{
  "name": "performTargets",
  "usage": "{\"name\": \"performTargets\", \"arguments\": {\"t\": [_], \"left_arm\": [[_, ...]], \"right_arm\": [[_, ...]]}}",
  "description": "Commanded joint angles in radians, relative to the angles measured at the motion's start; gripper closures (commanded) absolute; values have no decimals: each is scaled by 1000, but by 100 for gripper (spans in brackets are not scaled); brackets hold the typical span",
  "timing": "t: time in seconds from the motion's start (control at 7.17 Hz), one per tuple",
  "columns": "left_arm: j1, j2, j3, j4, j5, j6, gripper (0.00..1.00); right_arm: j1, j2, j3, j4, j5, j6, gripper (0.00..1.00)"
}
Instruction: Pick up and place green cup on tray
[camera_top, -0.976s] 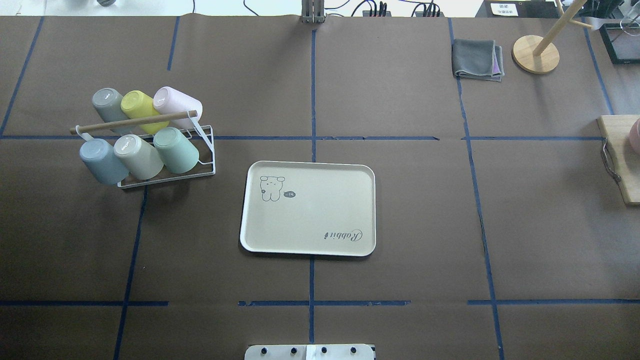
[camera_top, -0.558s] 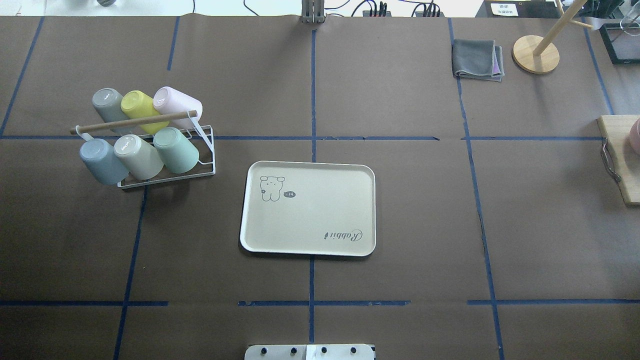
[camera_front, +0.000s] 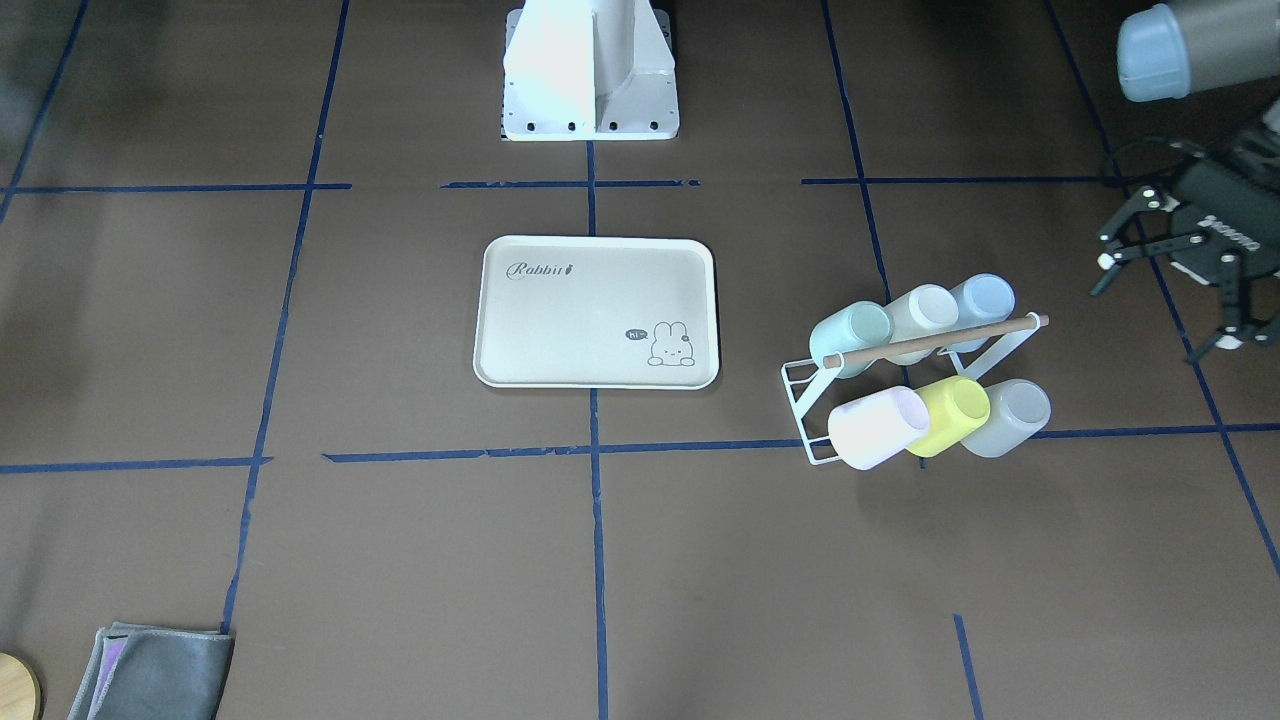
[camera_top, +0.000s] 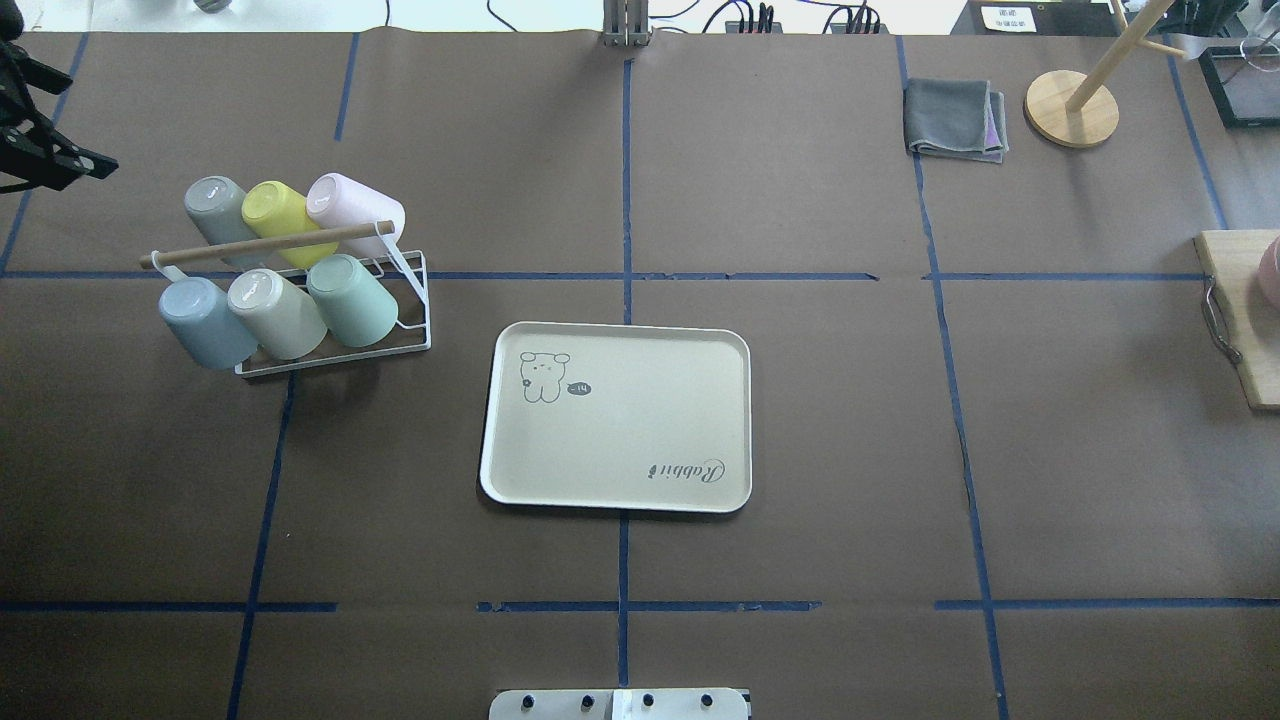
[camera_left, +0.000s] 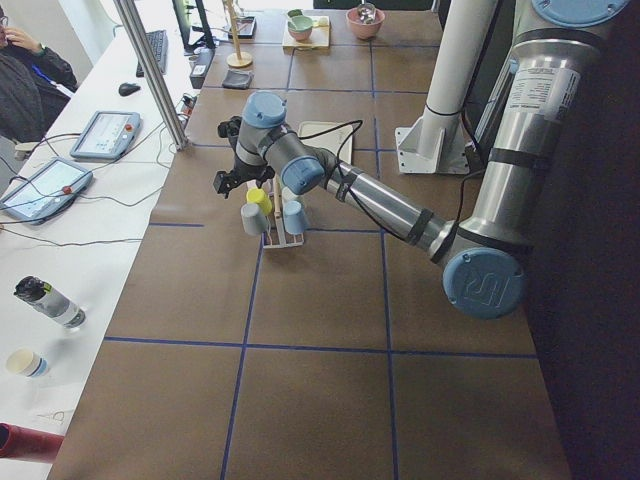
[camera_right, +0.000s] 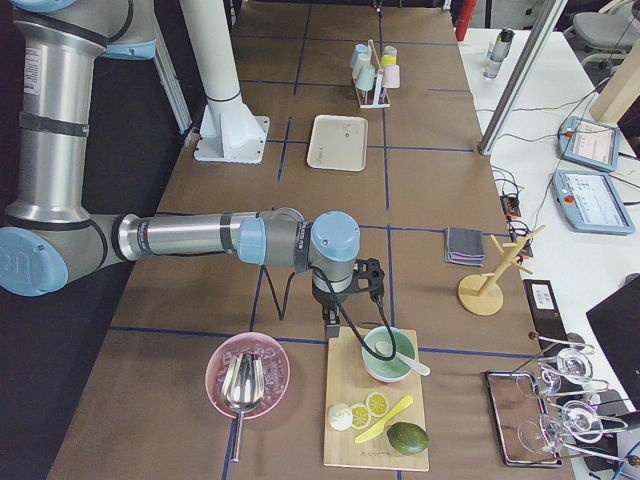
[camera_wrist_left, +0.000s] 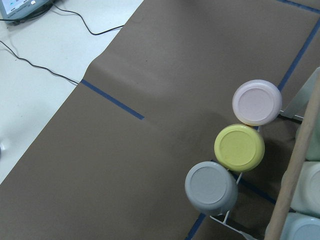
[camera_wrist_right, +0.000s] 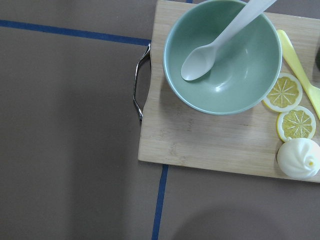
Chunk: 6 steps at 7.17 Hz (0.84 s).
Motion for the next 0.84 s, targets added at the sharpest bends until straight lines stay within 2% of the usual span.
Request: {"name": "performTargets", "arguments": {"t": [0.0, 0.28, 0.42, 0.7], "left_arm": [[108, -44, -86, 198, 138, 121, 0], [250, -168, -213, 542, 432, 215, 0], [322, -205, -241, 662, 539, 258, 0], [445, -271, -243, 811, 785, 408, 0]], "right_arm": [[0, -1, -2, 0, 0, 0, 0], [0, -1, -2, 0, -2, 0, 0], [-1, -1, -3, 0, -2, 0, 0], [0, -3, -3, 0, -2, -2, 0]]}}
